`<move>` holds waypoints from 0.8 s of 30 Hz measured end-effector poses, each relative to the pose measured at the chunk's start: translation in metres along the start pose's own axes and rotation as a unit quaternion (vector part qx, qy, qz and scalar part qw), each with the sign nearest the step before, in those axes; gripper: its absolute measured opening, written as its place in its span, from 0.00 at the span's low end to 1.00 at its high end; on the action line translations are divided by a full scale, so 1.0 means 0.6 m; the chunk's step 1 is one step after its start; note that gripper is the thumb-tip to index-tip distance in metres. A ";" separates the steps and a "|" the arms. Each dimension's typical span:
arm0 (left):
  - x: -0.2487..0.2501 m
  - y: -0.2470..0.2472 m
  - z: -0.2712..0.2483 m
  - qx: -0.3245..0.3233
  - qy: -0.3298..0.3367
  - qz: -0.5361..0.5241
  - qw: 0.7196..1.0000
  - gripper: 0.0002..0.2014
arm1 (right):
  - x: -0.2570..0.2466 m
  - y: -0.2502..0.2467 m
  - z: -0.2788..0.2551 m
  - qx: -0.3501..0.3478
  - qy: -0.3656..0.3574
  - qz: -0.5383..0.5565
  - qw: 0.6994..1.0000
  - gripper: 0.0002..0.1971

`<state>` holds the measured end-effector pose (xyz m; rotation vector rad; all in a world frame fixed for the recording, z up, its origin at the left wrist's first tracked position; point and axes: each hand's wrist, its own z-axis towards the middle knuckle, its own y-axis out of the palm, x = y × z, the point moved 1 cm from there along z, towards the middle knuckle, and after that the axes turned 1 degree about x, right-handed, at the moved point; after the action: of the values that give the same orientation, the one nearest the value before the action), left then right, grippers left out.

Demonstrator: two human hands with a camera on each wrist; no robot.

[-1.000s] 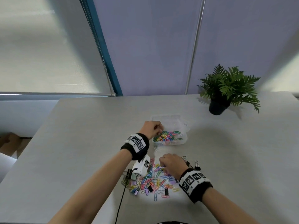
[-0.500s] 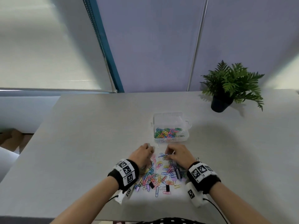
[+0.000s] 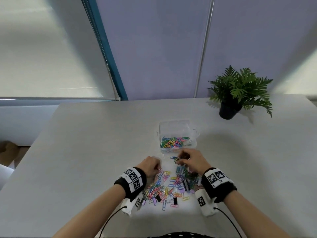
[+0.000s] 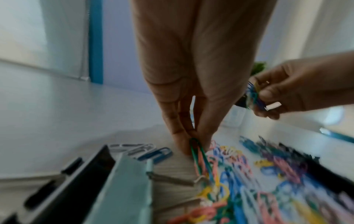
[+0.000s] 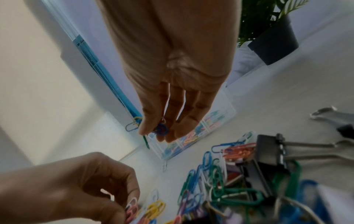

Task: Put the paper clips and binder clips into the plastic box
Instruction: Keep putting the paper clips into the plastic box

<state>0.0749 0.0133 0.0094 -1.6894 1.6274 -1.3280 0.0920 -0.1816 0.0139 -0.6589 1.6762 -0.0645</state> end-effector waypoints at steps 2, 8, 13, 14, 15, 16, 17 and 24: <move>-0.010 -0.012 0.002 0.005 -0.011 -0.053 0.999 0.10 | 0.002 -0.006 -0.002 -0.004 0.011 0.023 1.000 0.07; 0.002 -0.087 0.020 0.056 0.008 -0.184 0.981 0.06 | 0.003 -0.025 -0.001 0.008 0.025 0.064 0.998 0.05; 0.031 -0.145 0.066 0.118 0.026 -0.177 0.977 0.08 | 0.002 -0.029 0.002 0.015 0.023 0.086 0.996 0.08; 0.036 -0.150 0.075 0.127 0.028 -0.168 0.977 0.08 | 0.002 -0.029 0.002 0.018 0.023 0.091 0.995 0.08; 0.039 -0.151 0.084 0.136 0.026 -0.160 0.977 0.08 | 0.001 -0.030 0.001 0.022 0.022 0.098 0.995 0.08; 0.042 -0.151 0.091 0.147 0.021 -0.153 0.977 0.08 | 0.000 -0.033 0.001 0.027 0.022 0.105 0.994 0.08; 0.043 -0.149 0.097 0.160 0.013 -0.152 0.975 0.08 | -0.001 -0.035 0.002 0.032 0.021 0.112 0.993 0.09; 0.026 -0.109 0.106 0.077 -0.002 -0.115 0.990 0.12 | -0.017 -0.047 0.030 0.075 0.013 0.147 0.986 0.10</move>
<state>0.1596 -0.0064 0.0416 -1.8250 1.3195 -1.5147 0.1202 -0.1947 0.0302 -0.2950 1.7574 0.0123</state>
